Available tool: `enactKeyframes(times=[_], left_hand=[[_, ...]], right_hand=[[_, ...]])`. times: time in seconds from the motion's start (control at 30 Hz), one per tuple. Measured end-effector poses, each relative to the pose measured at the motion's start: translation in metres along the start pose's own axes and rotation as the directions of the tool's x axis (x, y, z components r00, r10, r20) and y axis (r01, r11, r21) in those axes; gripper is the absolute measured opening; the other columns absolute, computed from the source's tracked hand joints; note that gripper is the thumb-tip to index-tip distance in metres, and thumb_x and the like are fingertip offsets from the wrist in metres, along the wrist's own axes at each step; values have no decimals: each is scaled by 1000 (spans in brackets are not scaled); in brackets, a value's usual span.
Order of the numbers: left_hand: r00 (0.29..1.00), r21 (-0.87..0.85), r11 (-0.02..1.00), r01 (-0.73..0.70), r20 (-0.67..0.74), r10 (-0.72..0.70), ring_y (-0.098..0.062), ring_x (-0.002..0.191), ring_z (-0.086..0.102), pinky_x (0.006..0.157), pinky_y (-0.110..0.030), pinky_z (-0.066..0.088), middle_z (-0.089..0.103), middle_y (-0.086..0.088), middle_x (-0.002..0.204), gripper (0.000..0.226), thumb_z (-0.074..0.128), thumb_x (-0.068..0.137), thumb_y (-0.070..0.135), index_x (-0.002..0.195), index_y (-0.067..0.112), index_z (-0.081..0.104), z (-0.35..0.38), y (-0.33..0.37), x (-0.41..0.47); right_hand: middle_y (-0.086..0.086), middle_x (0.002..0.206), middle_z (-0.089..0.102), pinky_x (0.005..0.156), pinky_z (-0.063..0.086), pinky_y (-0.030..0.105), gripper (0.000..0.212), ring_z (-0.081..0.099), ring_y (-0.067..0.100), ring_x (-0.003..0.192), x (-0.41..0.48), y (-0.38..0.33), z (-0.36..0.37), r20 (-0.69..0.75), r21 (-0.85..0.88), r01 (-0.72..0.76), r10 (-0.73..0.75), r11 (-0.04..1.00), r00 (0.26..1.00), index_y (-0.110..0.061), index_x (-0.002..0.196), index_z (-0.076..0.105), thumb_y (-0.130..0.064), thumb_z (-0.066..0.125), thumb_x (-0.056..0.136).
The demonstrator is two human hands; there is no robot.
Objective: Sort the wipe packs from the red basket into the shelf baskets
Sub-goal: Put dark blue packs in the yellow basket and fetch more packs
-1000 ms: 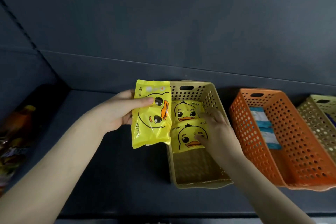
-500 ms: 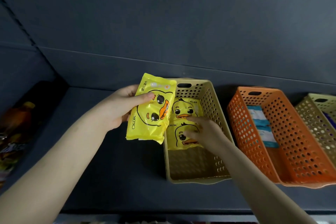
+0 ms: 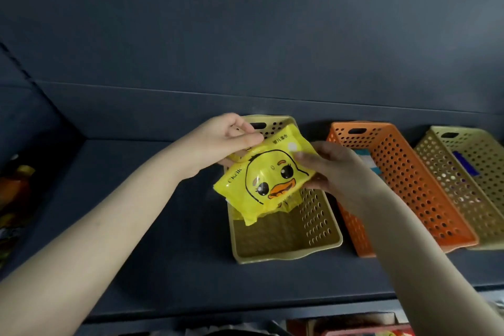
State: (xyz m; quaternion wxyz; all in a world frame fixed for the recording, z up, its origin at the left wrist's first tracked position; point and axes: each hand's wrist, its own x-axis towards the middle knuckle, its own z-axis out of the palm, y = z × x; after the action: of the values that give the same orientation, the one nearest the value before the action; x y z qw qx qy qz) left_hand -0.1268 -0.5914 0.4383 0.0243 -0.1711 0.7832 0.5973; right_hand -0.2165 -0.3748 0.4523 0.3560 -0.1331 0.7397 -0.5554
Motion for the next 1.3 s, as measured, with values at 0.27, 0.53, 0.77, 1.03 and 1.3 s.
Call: enactKeyframes(times=[0.27,0.53,0.77,1.03,1.3], left_hand=[[993,433,901,30,-113,21,-28,148,-7,119,-51,6,-18,-2,160,70,51,93,47,152,28,17,19,-47,31],[990,487,873,34,-134,37,-24,147,-16,117,-46,2,-27,-4,157,80,58,94,25,154,21,5,23,-54,35],[989,568,822,36,-138,52,-28,147,-13,117,-48,5,-26,-6,158,79,60,91,36,153,21,13,23,-57,38],[991,601,799,29,-124,57,-29,147,-13,117,-47,1,-27,-9,157,70,59,92,37,151,23,23,22,-55,39],[990,605,795,46,-132,43,-28,147,-14,117,-48,2,-26,-7,158,66,58,92,37,149,23,27,24,-54,39]], right_hand=[[8,109,65,68,60,34,30,71,20,90,-19,29,8,-58,-110,-130,124,985,991,-13,114,55,-7,67,86],[4,110,68,70,60,39,43,72,21,90,-25,37,8,41,-28,-302,303,953,952,-15,124,49,-4,65,85],[2,99,62,50,48,20,72,62,14,70,-9,44,29,-75,-851,-189,242,490,967,-29,139,29,-30,74,82],[2,107,65,69,45,24,49,60,17,89,-19,31,26,-113,-967,-100,-44,236,993,-26,123,58,-48,70,81],[-7,131,50,104,39,31,54,48,14,123,25,56,38,322,-872,216,184,439,929,-32,126,57,-37,77,75]])
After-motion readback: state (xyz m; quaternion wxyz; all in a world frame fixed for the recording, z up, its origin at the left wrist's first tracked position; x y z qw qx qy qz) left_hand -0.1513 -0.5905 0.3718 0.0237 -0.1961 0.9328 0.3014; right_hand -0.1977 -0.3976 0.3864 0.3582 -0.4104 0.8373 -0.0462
